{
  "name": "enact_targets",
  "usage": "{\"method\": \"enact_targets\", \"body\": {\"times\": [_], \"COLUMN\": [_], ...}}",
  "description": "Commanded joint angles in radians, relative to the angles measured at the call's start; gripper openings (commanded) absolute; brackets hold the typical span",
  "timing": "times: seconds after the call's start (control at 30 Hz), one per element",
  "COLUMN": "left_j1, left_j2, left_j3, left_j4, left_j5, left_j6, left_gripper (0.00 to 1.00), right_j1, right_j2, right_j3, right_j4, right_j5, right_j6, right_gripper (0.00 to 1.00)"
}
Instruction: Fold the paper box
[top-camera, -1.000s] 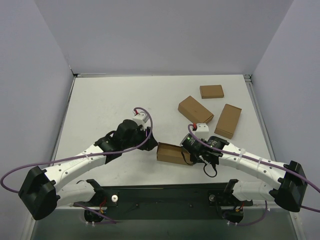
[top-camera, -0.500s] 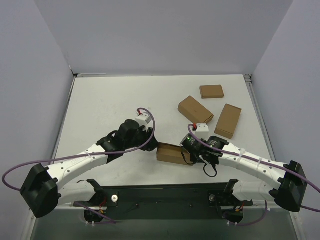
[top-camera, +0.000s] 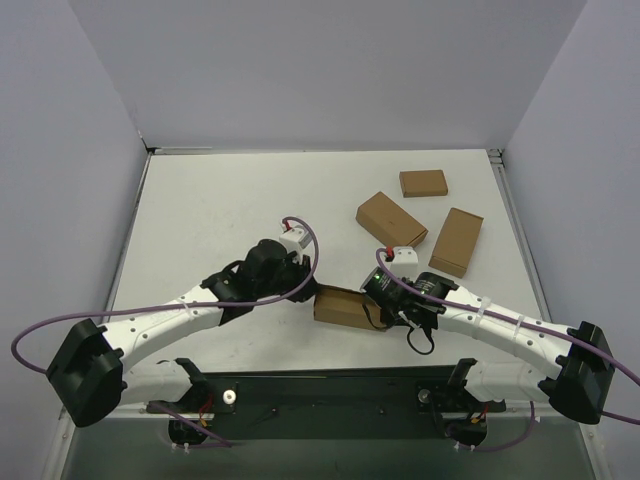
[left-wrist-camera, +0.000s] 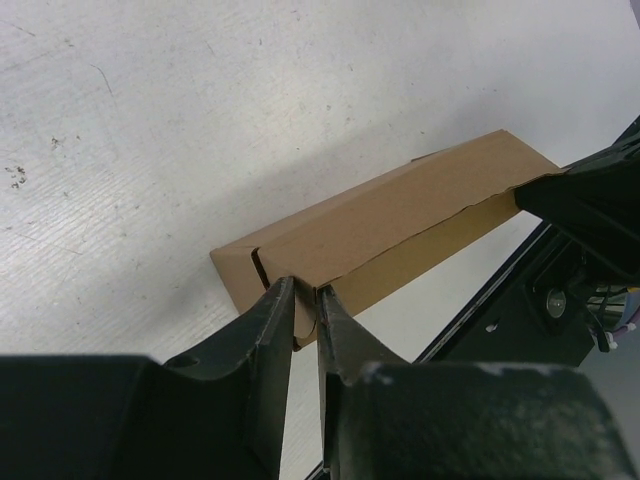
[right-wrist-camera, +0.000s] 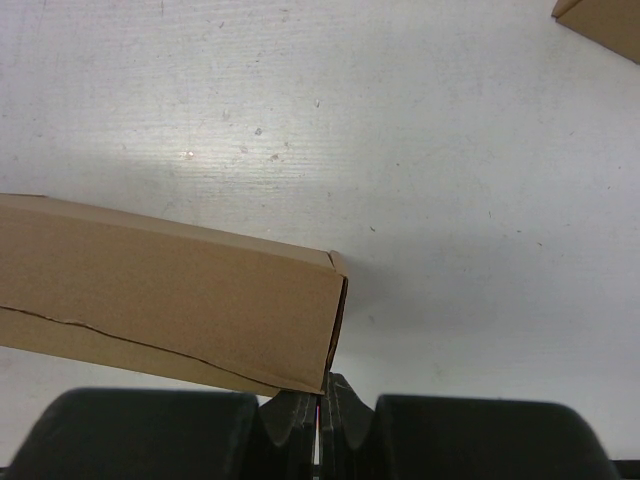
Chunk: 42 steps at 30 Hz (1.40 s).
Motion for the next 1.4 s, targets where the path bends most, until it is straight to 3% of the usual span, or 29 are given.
{"method": "enact_targets", "body": {"times": [0.0,0.23,0.47,1.03,1.17,1.2,1.3,1.37], "left_j1": [-0.018,-0.081,-0.182,-0.253,-0.252,-0.250,-0.248,-0.241], "left_j2": [0.000,0.006,0.005,-0.014,-0.044,-0.057,-0.096,-0.110], "left_j3": [0.052,0.053,0.018,-0.122,-0.088,-0.074,-0.007,0.033], "left_j4": [0.033,-0.003,-0.035,0.022,-0.007,-0.035,-0.105,-0.148], "left_j5": [-0.016,-0.096,-0.293,-0.321,-0.306,-0.308,-0.300,-0.292], "left_j6": [0.012,0.012,-0.001,-0.044,-0.035,-0.027,0.008,0.032], "left_gripper": [0.22,0.16,0.11,0.08,0.21,0.37,0.60,0.66], "right_j1": [0.010,0.012,0.013,0.016,0.016,0.016,0.016,0.018], "right_j2": [0.020,0.026,0.023,0.027,0.030,0.031,0.032,0.027], "right_j3": [-0.028,-0.031,-0.036,-0.039,-0.035,-0.033,-0.031,-0.030], "right_j4": [-0.079,-0.078,-0.079,-0.078,-0.079,-0.079,-0.079,-0.079], "right_j5": [-0.024,-0.021,-0.018,0.000,0.007,0.005,0.005,0.007], "right_j6": [0.009,0.007,0.015,0.015,0.012,0.010,0.007,0.007], "right_gripper": [0.00,0.00,0.00,0.00,0.00,0.00,0.00,0.00]}}
